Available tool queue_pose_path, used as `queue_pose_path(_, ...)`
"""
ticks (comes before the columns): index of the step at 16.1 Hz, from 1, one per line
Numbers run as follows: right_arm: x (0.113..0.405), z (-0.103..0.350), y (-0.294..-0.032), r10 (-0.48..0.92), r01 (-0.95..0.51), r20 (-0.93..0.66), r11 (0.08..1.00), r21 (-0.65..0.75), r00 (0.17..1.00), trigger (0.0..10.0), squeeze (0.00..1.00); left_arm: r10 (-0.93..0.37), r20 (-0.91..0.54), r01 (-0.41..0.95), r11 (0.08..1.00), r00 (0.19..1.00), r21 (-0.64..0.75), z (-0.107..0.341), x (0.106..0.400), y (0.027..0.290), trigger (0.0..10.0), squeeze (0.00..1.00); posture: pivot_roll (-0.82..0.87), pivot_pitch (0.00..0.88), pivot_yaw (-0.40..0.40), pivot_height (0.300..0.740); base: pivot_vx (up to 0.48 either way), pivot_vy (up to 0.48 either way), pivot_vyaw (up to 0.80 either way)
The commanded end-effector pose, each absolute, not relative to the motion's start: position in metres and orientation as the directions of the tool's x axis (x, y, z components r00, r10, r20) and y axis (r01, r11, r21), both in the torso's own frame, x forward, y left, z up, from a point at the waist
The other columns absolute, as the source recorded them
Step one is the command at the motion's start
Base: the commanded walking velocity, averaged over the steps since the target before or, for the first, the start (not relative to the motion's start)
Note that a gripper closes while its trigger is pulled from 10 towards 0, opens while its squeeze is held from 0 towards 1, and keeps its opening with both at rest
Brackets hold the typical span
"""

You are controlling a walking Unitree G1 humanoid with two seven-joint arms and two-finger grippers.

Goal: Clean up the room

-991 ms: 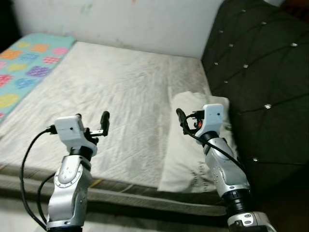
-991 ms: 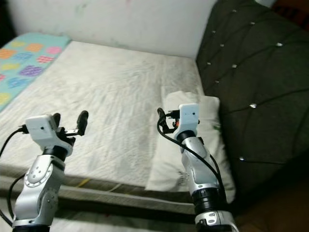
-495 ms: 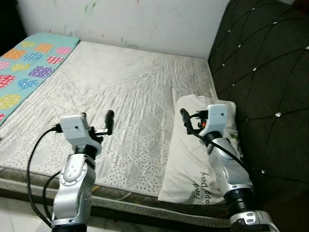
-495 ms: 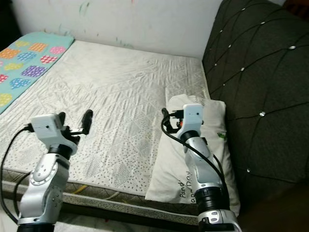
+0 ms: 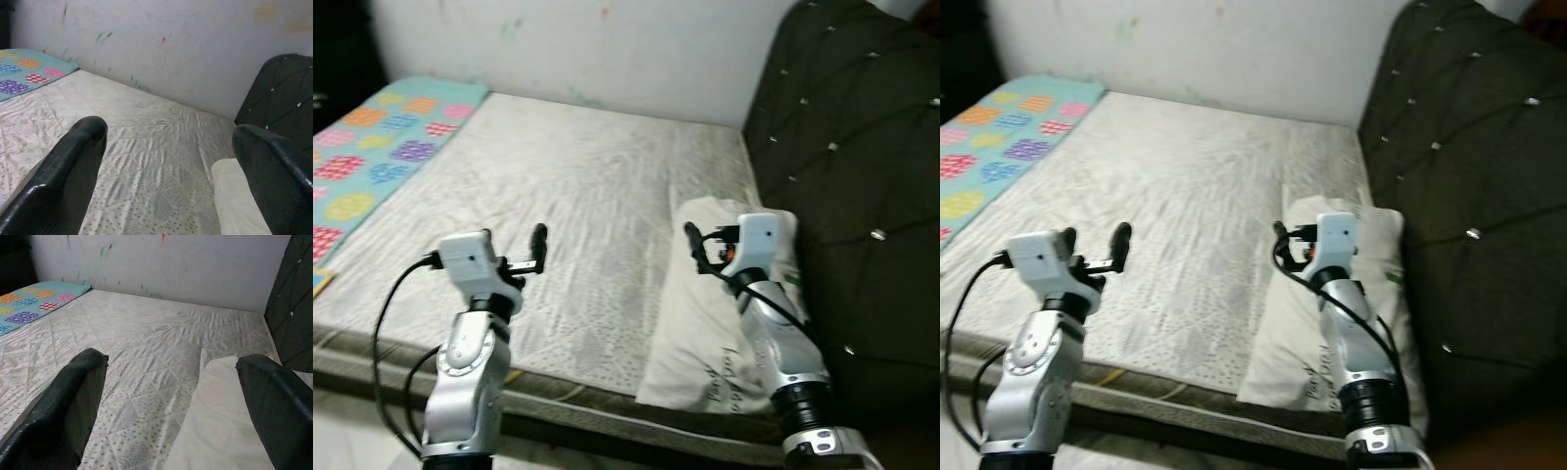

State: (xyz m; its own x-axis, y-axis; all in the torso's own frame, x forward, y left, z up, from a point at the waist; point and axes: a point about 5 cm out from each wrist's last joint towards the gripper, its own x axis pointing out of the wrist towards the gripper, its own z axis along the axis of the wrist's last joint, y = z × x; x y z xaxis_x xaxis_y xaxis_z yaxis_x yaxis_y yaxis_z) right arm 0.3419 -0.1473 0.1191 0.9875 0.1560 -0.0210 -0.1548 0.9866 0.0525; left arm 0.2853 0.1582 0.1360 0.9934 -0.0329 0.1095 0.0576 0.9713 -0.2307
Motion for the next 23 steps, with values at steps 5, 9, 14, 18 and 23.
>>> queue_pose_path(5,0.3438,0.1197,-0.1438,0.169,-0.168,-0.021,0.984,0.053,0.985,10.0,0.0,-0.04,0.102,0.063,0.971,0.994,-0.231,0.1355,0.2866,0.1578,10.0,0.0,-0.03,0.0,-0.07,0.74,0.0,0.466,0.0)
queue_pose_path(9,0.3437,0.1189,-0.1435,0.175,-0.174,-0.025,0.984,0.049,0.984,10.0,0.0,-0.041,0.102,0.064,0.971,0.994,-0.232,0.1354,0.2863,0.1572,10.0,0.0,-0.03,0.0,-0.071,0.74,0.0,0.48,0.0)
queue_pose_path(14,0.3442,0.1188,-0.1428,0.182,-0.181,-0.028,0.982,0.046,0.983,10.0,0.0,-0.037,0.104,0.061,0.97,0.994,-0.234,0.1357,0.2867,0.157,10.0,0.0,-0.03,0.0,-0.072,0.74,0.0,0.48,0.0)
queue_pose_path(18,0.345,0.1189,-0.1424,0.183,-0.181,-0.029,0.982,0.048,0.983,10.0,0.0,-0.073,0.146,0.107,0.965,0.987,-0.24,0.1401,0.285,0.1536,10.0,0.0,-0.04,0.0,-0.072,0.74,0.0,0.0,0.0)
queue_pose_path(23,0.3456,0.1191,-0.1425,0.181,-0.179,-0.028,0.982,0.052,0.983,10.0,0.0,-0.084,0.153,0.12,0.963,0.985,-0.243,0.1416,0.285,0.1539,10.0,0.0,-0.04,0.0,-0.07,0.74,0.294,0.0,0.0)
